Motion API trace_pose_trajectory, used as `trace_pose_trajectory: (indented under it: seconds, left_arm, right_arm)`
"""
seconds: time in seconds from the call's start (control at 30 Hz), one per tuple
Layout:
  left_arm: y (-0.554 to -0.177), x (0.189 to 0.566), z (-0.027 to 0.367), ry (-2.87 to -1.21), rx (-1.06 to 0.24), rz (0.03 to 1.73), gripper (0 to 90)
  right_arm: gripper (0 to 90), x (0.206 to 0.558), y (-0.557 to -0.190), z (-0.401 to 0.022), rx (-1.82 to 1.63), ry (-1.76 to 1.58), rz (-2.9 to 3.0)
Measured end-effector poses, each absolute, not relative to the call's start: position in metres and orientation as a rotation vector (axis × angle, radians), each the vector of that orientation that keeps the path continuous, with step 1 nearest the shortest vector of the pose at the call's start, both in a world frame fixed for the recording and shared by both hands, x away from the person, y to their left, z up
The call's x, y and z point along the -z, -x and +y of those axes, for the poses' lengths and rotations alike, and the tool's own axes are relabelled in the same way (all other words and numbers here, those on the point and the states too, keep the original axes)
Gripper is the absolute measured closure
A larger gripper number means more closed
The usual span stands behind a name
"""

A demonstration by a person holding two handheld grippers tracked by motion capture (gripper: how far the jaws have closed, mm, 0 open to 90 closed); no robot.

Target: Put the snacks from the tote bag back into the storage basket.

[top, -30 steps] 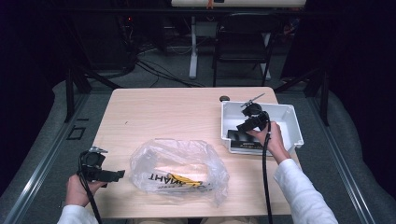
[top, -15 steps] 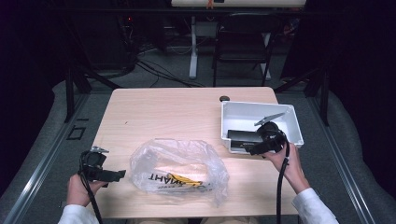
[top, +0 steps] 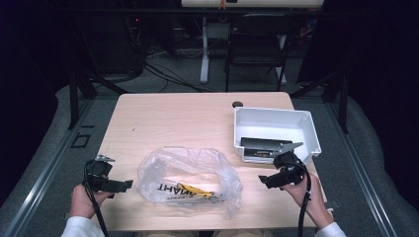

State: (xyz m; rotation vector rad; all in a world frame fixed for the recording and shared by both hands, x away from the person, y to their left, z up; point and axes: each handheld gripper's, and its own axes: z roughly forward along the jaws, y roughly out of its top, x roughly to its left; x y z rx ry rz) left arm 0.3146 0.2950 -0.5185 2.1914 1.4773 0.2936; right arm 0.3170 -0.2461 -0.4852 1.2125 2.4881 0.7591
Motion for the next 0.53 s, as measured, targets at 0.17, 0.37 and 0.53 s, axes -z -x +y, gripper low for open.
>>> trace_pose_trajectory:
  seconds: [0.17,0.37,0.53]
  left_arm:
    - [-0.314,0.518,0.296,-2.182,-0.298,1.481,0.0]
    - [-0.313,0.518,0.298,-2.173,-0.304,1.478,0.0]
    - [-0.315,0.518,0.298,-2.172,-0.312,1.477,0.0]
  right_arm:
    - [13.4,0.496,-0.297,-0.247,-0.749,-1.204,2.491]
    - [12.4,0.507,-0.279,-0.25,-0.714,-1.189,2.504]
    - [9.9,0.508,-0.277,-0.259,-0.72,-1.207,2.454]
